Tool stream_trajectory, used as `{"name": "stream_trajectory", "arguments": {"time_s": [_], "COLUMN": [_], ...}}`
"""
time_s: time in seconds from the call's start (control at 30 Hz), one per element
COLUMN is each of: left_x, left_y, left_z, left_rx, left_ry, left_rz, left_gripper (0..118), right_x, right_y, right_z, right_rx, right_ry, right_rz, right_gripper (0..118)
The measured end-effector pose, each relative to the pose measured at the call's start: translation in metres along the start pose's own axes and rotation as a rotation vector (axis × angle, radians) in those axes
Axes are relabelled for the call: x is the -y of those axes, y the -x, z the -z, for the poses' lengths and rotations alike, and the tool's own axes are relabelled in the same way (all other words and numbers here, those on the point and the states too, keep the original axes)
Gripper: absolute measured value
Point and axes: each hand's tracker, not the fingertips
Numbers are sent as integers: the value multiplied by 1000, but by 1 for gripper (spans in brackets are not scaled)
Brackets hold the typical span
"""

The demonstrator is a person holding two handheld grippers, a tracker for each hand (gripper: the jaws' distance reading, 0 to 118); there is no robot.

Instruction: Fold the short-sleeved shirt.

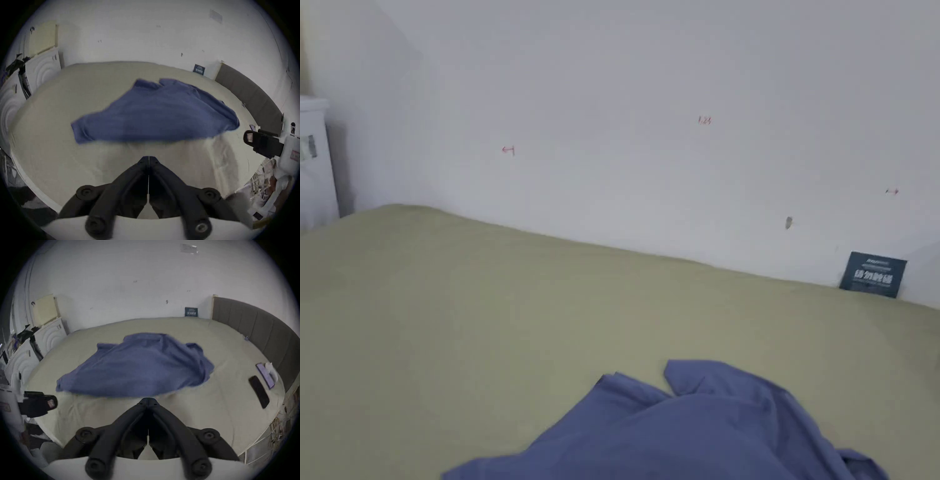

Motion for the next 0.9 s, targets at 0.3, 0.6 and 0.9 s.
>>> {"name": "stream_trajectory", "arguments": {"time_s": [0.3, 0.6, 0.9], "left_x": [-38, -104, -94], "left_y": [85, 170, 122], "left_z": [11, 97, 107], "left_rx": [-108, -265, -245], "left_ry": [-54, 36, 118], "left_rz": [-183, -222, -89], "left_gripper": [105, 115, 48], "right_x": [-12, -46, -146], "right_y": [-7, -21, -50], "right_z": [4, 3, 72], "right_rx": [-60, -65, -50], "right_ry": [3, -37, -24], "right_rz": [-33, -61, -173], "right_gripper": [3, 3, 10]}}
